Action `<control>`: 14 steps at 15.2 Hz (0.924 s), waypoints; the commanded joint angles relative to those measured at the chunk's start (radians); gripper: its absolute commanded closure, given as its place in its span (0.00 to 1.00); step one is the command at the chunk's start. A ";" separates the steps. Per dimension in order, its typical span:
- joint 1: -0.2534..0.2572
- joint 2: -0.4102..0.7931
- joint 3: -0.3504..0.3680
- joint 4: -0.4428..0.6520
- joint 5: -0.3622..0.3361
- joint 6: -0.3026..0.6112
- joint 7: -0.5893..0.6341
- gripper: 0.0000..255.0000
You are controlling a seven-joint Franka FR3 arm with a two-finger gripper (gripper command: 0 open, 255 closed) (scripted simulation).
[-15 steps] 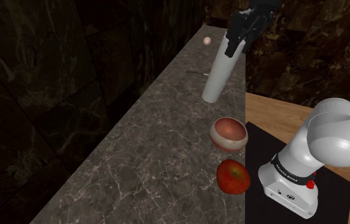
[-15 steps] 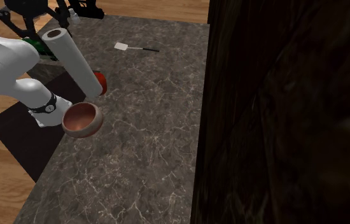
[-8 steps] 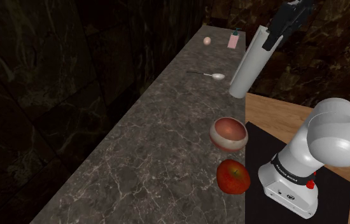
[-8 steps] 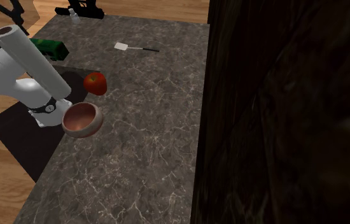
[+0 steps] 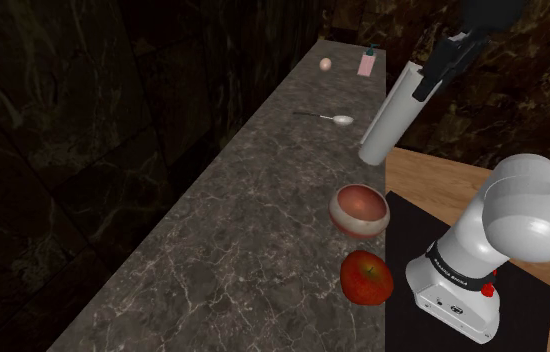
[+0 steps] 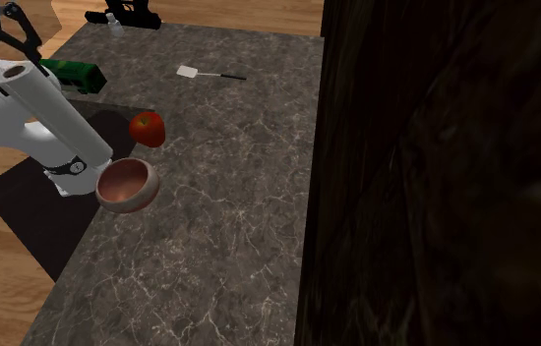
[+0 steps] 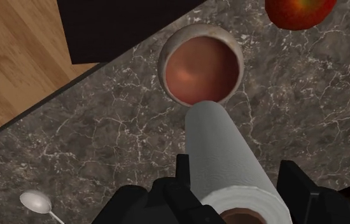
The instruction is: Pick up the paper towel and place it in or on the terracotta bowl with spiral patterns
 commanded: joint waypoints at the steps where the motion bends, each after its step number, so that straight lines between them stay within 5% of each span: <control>1: 0.001 -0.017 0.002 -0.037 0.002 0.021 0.001 1.00; 14: 0.007 -0.112 0.009 -0.252 0.009 0.140 0.002 1.00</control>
